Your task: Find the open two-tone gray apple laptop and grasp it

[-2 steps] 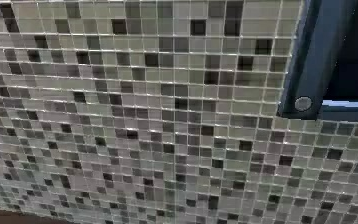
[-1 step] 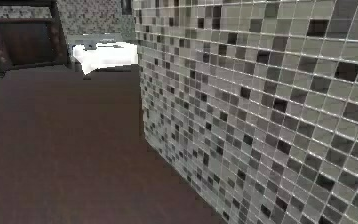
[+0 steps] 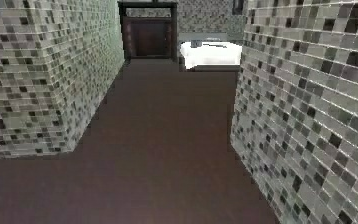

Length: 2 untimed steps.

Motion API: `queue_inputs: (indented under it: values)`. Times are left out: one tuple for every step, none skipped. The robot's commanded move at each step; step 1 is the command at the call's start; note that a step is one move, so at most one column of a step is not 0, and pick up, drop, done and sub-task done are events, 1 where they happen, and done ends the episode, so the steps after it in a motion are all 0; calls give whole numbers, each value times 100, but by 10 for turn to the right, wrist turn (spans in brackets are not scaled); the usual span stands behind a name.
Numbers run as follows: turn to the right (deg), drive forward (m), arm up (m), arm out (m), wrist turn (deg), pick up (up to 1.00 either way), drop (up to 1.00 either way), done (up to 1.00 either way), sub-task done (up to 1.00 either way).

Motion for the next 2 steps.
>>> queue_inputs:
  values:
    - [0,100,0,0,0,0,0,0,0]
    - [0,100,0,0,0,0,0,0,0]
